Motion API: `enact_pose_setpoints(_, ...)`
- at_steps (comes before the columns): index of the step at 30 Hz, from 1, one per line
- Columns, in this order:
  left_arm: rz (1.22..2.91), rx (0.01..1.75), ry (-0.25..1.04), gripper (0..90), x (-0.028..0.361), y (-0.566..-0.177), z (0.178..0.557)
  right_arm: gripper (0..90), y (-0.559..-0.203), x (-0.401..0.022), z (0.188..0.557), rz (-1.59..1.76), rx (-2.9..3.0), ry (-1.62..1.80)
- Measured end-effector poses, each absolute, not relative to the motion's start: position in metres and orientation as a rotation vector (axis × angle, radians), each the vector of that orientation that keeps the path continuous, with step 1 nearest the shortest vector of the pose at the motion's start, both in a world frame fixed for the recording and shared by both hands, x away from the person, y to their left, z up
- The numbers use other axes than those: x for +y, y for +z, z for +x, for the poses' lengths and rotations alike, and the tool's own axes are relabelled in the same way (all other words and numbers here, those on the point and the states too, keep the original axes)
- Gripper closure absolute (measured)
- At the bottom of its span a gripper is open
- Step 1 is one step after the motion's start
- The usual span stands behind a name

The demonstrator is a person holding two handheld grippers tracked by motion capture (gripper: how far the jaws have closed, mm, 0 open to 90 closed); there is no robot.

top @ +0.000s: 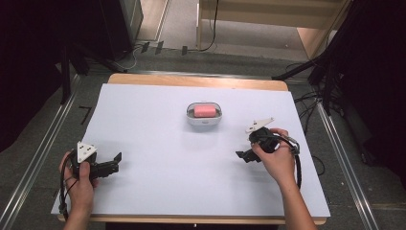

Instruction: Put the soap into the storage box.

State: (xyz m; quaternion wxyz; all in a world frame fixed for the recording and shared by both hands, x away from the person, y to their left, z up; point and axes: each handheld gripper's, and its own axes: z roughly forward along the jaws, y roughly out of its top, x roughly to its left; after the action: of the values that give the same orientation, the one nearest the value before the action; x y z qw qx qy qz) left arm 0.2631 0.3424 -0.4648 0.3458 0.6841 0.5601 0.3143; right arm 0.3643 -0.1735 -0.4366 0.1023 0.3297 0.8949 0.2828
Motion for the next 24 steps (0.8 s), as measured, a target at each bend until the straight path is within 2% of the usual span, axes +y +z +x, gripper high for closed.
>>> enact_pose_setpoints(24, 1.792, 1.452, 0.832, 0.0, 0.340, -0.465, 0.263, 11.7, -0.454, -0.254, 0.323, 1.138, 2.515, 0.851)
